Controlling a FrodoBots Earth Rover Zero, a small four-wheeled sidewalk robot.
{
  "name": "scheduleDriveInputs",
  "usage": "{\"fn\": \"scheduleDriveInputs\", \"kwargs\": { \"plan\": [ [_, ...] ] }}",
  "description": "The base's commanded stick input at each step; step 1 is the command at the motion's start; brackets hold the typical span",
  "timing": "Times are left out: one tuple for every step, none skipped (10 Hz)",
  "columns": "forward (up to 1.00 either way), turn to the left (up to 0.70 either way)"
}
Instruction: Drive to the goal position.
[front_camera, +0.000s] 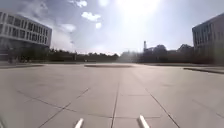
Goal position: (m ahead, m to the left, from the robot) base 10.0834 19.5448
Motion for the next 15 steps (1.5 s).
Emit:
{"fn": "scheduleDriveInputs", "kwargs": {
  "plan": [
    [0.7, 0.0],
    [0.7, 0.0],
    [0.7, 0.0],
    [0.7, 0.0],
    [0.7, 0.0],
    [0.7, 0.0],
    [0.7, 0.0],
    [0.7, 0.0],
    [0.7, 0.0],
    [0.7, 0.0],
    [0.7, 0.0],
    [0.7, 0.0],
    [0.7, 0.0],
    [0.7, 0.0],
    [0.7, 0.0]
  ]
}}
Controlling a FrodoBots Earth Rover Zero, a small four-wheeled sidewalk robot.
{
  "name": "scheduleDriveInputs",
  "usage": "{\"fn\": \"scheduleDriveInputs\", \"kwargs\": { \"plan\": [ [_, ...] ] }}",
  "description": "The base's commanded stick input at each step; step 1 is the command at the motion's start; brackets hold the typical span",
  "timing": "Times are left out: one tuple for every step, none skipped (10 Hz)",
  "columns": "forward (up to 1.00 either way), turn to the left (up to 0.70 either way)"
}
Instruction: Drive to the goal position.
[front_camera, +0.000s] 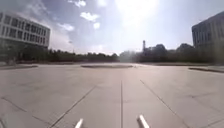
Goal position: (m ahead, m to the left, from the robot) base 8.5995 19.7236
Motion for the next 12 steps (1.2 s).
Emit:
{"fn": "scheduleDriveInputs", "kwargs": {
  "plan": [
    [0.7, 0.0],
    [0.7, 0.0],
    [0.7, 0.0],
    [0.7, 0.0],
    [0.7, 0.0],
    [0.7, 0.0],
    [0.7, 0.0],
    [0.7, 0.0],
    [0.7, 0.0],
    [0.7, 0.0],
    [0.7, 0.0],
    [0.7, 0.0]
  ]
}}
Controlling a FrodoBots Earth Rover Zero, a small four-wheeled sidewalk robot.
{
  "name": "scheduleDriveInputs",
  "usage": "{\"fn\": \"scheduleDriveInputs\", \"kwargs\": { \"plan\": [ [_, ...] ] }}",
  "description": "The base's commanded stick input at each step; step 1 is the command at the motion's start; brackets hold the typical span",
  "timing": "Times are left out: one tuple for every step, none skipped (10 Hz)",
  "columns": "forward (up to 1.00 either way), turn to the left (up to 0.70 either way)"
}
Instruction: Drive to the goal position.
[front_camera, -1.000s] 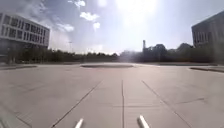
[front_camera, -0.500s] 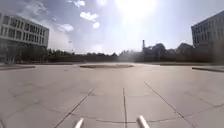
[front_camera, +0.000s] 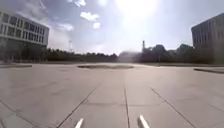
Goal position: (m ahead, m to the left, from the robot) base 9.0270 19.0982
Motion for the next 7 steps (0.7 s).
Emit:
{"fn": "scheduleDriveInputs", "kwargs": {
  "plan": [
    [0.7, 0.0],
    [0.7, 0.0],
    [0.7, 0.0],
    [0.7, 0.0],
    [0.7, 0.0],
    [0.7, 0.0],
    [0.7, 0.0]
  ]
}}
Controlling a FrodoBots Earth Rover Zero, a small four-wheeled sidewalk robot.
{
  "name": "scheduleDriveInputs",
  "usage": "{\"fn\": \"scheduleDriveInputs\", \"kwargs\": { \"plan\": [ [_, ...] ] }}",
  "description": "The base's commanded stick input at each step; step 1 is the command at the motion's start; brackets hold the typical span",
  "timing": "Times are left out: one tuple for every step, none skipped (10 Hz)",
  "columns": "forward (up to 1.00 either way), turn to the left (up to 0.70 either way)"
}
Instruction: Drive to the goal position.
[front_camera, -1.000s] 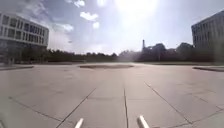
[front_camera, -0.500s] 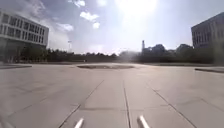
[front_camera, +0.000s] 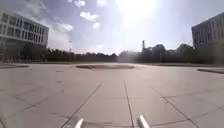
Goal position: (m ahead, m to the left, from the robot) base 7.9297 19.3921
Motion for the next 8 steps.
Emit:
{"fn": "scheduleDriveInputs", "kwargs": {
  "plan": [
    [0.7, 0.0],
    [0.7, 0.0],
    [0.7, 0.0],
    [0.7, 0.0],
    [0.7, 0.0],
    [0.7, 0.0],
    [0.7, 0.0],
    [0.7, 0.0]
  ]
}}
